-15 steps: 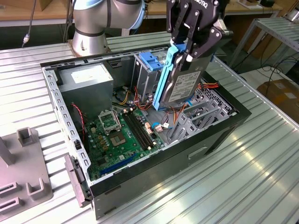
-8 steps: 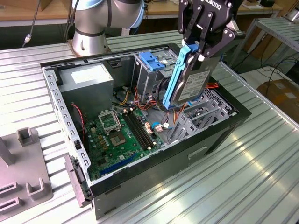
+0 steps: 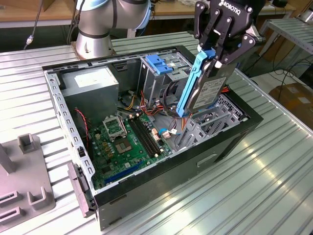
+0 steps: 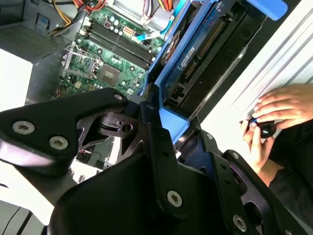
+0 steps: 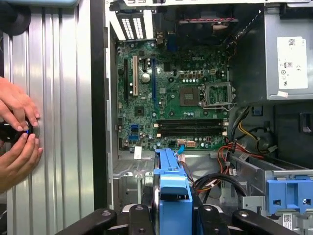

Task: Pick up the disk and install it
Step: 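Insert the disk into the insertion slot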

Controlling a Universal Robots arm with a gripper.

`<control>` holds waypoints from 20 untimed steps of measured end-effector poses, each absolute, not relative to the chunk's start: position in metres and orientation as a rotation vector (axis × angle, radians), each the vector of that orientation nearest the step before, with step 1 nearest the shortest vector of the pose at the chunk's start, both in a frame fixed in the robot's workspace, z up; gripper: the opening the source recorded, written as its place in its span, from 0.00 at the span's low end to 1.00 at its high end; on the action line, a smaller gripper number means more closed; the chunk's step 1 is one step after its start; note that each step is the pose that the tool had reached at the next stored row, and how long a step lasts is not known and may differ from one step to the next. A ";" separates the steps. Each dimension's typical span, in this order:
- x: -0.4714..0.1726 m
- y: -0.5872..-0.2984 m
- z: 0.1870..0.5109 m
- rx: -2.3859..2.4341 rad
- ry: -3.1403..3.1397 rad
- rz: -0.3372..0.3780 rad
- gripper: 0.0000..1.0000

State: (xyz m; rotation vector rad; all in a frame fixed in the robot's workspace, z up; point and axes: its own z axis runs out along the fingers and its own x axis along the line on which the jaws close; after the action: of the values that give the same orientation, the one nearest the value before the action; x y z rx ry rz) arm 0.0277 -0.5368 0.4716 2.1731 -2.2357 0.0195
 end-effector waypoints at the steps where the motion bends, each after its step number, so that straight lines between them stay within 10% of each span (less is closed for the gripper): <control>1: 0.033 -0.537 0.471 2.173 -2.236 0.019 0.37; 20: 0.068 -0.553 0.464 2.173 -2.235 0.020 0.37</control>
State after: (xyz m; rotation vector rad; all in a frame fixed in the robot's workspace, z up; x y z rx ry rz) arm 0.0678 -0.5530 0.4641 2.1731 -2.2354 0.0199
